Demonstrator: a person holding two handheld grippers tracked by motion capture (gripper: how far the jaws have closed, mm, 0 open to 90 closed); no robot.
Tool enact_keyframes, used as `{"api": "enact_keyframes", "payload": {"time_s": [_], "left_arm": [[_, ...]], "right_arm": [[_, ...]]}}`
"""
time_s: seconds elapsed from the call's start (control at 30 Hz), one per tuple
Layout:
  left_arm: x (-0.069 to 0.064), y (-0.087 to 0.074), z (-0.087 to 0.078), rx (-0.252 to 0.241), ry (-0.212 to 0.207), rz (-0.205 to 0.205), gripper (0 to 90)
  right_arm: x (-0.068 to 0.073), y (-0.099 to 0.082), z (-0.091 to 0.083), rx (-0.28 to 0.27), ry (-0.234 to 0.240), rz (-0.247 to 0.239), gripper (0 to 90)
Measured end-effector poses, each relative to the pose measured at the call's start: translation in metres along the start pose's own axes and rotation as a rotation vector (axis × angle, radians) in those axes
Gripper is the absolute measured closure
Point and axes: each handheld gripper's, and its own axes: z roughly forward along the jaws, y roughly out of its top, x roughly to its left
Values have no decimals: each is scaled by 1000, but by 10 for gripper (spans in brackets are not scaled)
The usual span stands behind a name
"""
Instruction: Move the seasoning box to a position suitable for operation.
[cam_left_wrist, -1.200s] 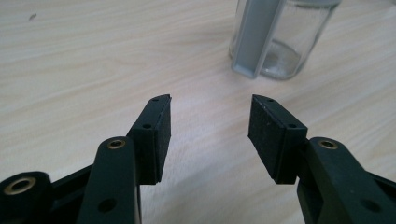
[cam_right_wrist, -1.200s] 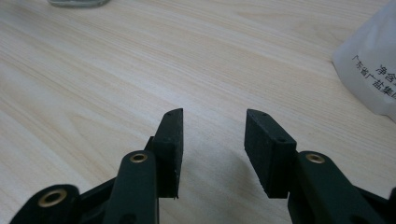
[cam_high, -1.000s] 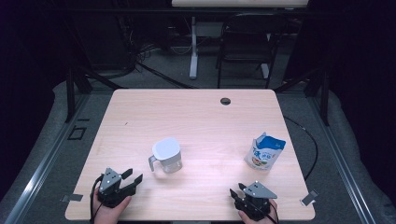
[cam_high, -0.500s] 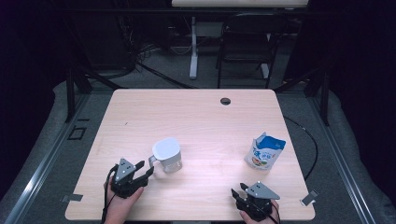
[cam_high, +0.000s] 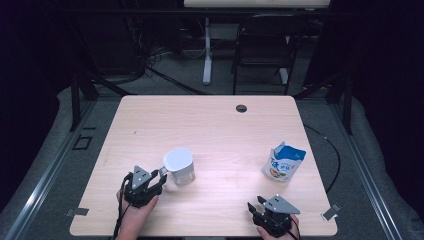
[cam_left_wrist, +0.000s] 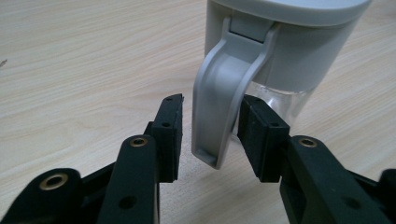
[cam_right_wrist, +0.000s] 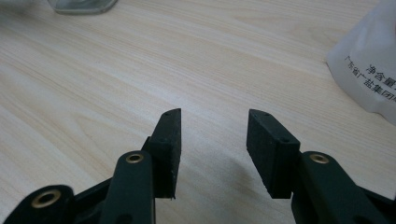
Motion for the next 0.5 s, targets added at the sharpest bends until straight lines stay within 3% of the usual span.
{"api": "enact_keyframes", "payload": {"time_s": [0.17,0.5], "left_arm": [[2,2,4,11,8,-27,626],[8,4,5,9,57,-30,644]], "right_arm": [[0,0,1,3,0,1,545],[1,-1,1,2,5,1,539]]}}
